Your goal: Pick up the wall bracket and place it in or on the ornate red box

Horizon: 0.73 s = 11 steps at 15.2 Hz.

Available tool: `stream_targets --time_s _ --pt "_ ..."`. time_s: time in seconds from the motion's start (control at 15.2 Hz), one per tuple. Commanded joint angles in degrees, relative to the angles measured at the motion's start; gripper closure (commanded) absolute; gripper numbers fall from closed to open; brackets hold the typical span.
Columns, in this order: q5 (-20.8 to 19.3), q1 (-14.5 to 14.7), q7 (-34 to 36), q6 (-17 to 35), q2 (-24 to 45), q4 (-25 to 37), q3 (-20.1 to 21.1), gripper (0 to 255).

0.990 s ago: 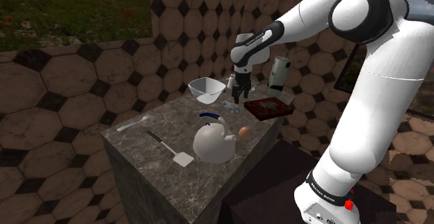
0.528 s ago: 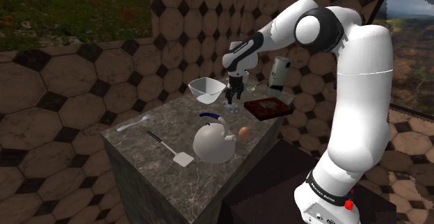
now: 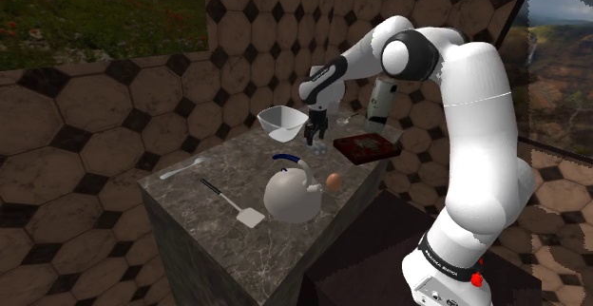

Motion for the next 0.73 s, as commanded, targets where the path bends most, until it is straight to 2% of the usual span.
stream_targets --time_s 0.0,0.13,0.66 --pt "0.2 -0.1 -0.1 1.3 1.1 -0.2 0.1 0" --pt "0.4 -0.2 -0.3 2.8 2.2 -0.6 0.3 0" --pt "0.4 -0.3 -0.3 2.8 2.2 -0.6 0.3 0"
